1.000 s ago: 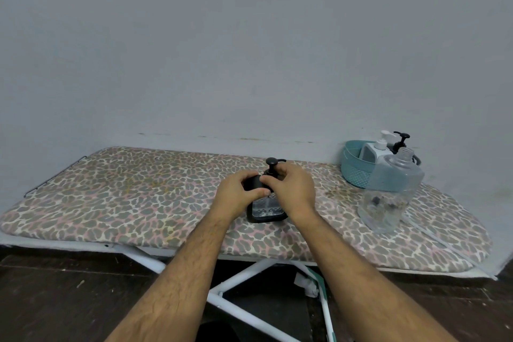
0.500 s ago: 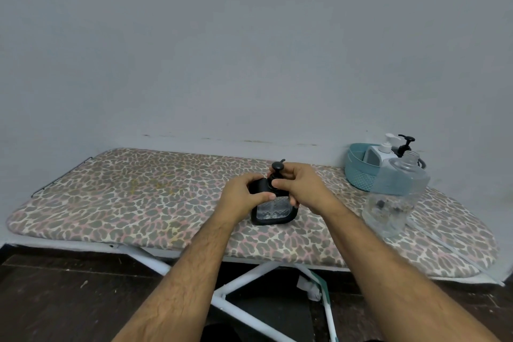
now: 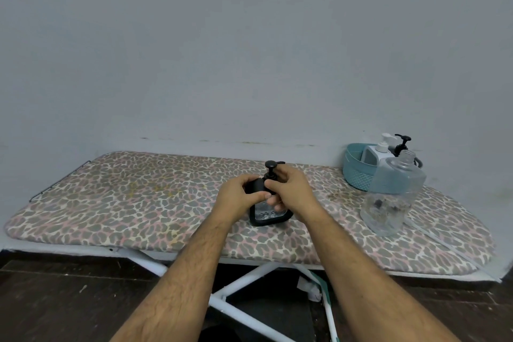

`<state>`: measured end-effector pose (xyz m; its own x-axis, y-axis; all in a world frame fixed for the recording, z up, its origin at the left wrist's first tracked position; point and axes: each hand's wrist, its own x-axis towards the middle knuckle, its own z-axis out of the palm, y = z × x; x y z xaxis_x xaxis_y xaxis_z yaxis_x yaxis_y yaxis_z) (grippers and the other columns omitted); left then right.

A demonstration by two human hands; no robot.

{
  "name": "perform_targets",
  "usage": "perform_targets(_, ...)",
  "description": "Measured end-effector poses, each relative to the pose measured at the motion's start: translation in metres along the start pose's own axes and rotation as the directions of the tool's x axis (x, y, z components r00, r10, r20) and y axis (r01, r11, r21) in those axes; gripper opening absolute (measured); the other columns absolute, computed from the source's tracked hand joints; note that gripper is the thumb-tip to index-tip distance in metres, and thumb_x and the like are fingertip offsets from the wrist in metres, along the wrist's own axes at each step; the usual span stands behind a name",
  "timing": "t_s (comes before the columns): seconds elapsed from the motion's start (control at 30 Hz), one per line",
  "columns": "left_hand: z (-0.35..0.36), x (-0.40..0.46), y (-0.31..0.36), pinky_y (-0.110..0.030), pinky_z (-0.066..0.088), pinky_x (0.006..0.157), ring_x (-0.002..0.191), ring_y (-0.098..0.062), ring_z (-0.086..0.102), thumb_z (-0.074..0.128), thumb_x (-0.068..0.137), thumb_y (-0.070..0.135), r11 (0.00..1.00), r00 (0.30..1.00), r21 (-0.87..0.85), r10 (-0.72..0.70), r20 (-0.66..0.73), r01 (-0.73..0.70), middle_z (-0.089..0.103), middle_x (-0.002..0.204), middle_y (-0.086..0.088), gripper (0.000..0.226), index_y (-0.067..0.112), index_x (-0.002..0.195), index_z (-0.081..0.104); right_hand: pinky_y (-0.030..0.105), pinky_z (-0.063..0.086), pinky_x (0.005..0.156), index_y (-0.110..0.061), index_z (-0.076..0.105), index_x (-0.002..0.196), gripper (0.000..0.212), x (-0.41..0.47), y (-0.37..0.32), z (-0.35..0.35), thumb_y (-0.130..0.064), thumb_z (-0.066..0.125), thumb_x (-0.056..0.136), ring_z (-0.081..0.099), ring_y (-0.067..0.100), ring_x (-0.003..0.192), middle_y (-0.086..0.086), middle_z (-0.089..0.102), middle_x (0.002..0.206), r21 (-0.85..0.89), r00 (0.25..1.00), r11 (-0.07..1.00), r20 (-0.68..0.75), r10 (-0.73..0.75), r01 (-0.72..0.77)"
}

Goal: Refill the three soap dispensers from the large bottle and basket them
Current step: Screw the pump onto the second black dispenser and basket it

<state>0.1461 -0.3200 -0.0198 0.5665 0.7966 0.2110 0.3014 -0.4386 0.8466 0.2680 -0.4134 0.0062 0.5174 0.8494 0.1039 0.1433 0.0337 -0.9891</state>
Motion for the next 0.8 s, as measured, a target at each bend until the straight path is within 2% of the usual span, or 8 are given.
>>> perform_targets(0.07, 0.000, -0.001, 0.001, -0.025, 0.049, 0.091, 0.107, -0.011, 0.062, 0.086, 0.071, 0.036, 1.000, 1.000, 0.004, -0.001, 0.004, 0.001, 0.067, 0.117, 0.006, 0.064, 0.019, 0.128, 0.062, 0.026, 0.045, 0.038, -0.015, 0.063, 0.114, 0.024, 0.002, 0.000, -0.009, -0.002, 0.058, 0.096, 0.060, 0.016, 0.046, 0.010, 0.073, 0.095, 0.027, 0.995, 0.999, 0.097, 0.022, -0.024)
perform_targets(0.13, 0.002, -0.001, 0.003, -0.027, 0.050, 0.094, 0.106, -0.011, 0.063, 0.087, 0.070, 0.035, 1.000, 1.000, -0.003, 0.000, -0.001, 0.000, 0.068, 0.117, 0.005, 0.065, 0.018, 0.128, 0.063, 0.024, 0.044, 0.036, -0.015, 0.066, 0.108, 0.021, 0.003, 0.003, -0.012, -0.001, 0.060, 0.094, 0.055, 0.014, 0.040, 0.004, 0.075, 0.096, 0.060, 0.995, 0.998, 0.102, 0.003, -0.009)
perform_targets(0.3, 0.005, -0.002, 0.004, -0.028, 0.051, 0.094, 0.104, -0.011, 0.063, 0.087, 0.070, 0.036, 1.000, 0.999, 0.020, 0.014, -0.043, -0.013, 0.069, 0.116, 0.004, 0.063, 0.016, 0.126, 0.064, 0.024, 0.042, 0.036, -0.009, 0.069, 0.103, 0.013, 0.002, 0.008, -0.003, -0.004, 0.065, 0.091, 0.047, 0.014, 0.034, 0.002, 0.075, 0.095, -0.003, 0.997, 0.999, -0.057, -0.053, 0.053)
perform_targets(0.47, 0.007, -0.003, 0.005, -0.029, 0.051, 0.095, 0.104, -0.011, 0.063, 0.085, 0.072, 0.035, 0.999, 0.998, 0.042, 0.026, -0.064, -0.023, 0.069, 0.116, 0.004, 0.059, 0.018, 0.125, 0.065, 0.029, 0.052, 0.046, -0.018, 0.070, 0.108, 0.019, 0.001, 0.014, 0.016, -0.014, 0.070, 0.089, 0.065, 0.017, 0.056, -0.003, 0.073, 0.090, -0.125, 0.961, 0.990, -0.258, -0.097, 0.066)
perform_targets(0.53, 0.007, -0.003, 0.005, -0.029, 0.051, 0.096, 0.106, -0.011, 0.063, 0.084, 0.072, 0.034, 0.999, 0.998, 0.038, 0.021, -0.057, -0.019, 0.069, 0.117, 0.004, 0.059, 0.018, 0.126, 0.065, 0.032, 0.055, 0.051, -0.019, 0.069, 0.112, 0.023, 0.001, 0.015, 0.019, -0.017, 0.070, 0.089, 0.067, 0.019, 0.058, -0.004, 0.073, 0.089, -0.158, 0.953, 0.985, -0.283, -0.107, 0.064)
perform_targets(0.63, 0.004, -0.004, 0.005, -0.026, 0.048, 0.095, 0.108, -0.011, 0.061, 0.085, 0.073, 0.035, 1.000, 1.000, 0.004, 0.004, -0.027, -0.004, 0.067, 0.120, 0.004, 0.062, 0.018, 0.129, 0.063, 0.026, 0.049, 0.044, -0.015, 0.065, 0.122, 0.030, -0.001, 0.011, 0.011, -0.016, 0.067, 0.092, 0.060, 0.016, 0.049, -0.003, 0.070, 0.098, -0.172, 0.978, 0.984, -0.191, -0.084, 0.051)
perform_targets(0.7, 0.002, -0.006, 0.005, -0.024, 0.048, 0.093, 0.110, -0.011, 0.060, 0.084, 0.074, 0.034, 0.999, 1.000, -0.032, 0.011, -0.006, -0.011, 0.065, 0.124, 0.003, 0.065, 0.019, 0.132, 0.059, 0.027, 0.052, 0.046, -0.016, 0.057, 0.134, 0.044, -0.005, 0.011, -0.002, -0.015, 0.068, 0.091, 0.060, 0.015, 0.048, -0.009, 0.065, 0.106, -0.159, 0.992, 0.986, -0.112, -0.062, 0.043)
perform_targets(0.8, 0.002, -0.014, -0.003, -0.017, 0.049, 0.082, 0.113, -0.010, 0.057, 0.082, 0.078, 0.024, 0.984, 0.997, -0.173, -0.034, 0.068, 0.045, 0.059, 0.126, 0.006, 0.071, 0.023, 0.141, 0.049, 0.026, 0.051, 0.047, -0.019, 0.044, 0.147, 0.061, -0.010, 0.020, -0.024, -0.020, 0.070, 0.091, 0.064, 0.015, 0.052, -0.004, 0.057, 0.134, -0.185, 0.993, 0.983, -0.116, -0.014, -0.008)
